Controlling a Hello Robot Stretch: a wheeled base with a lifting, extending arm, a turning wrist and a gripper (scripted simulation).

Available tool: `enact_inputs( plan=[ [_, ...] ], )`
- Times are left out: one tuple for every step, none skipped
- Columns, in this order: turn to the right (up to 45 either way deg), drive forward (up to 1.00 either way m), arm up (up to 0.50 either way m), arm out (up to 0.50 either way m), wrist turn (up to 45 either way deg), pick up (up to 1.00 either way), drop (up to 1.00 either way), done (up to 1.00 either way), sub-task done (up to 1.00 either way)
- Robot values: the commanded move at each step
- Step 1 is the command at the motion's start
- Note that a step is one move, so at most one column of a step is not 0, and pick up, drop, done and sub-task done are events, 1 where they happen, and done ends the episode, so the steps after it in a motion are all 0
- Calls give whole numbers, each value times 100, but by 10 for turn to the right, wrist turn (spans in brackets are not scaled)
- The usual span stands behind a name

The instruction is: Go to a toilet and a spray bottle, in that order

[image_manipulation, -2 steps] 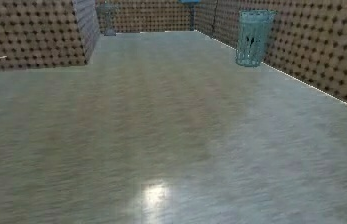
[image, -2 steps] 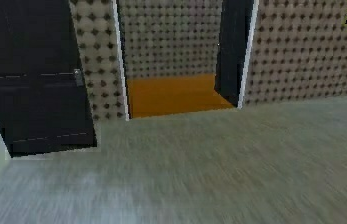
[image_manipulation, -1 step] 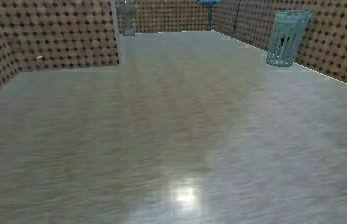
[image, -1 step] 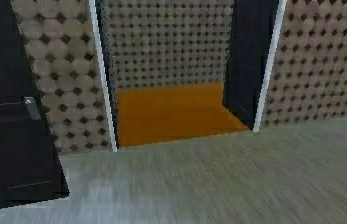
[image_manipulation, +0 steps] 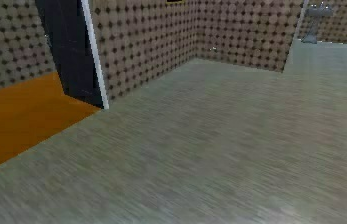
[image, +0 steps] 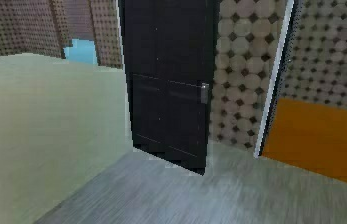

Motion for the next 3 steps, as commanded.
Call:
enact_inputs(
  plan=[
    [-150,0,0,0,0,0,0,0,0],
    [0,45,0,0,0,0,0,0,0],
    [-150,0,0,0,0,0,0,0,0]
  ],
)
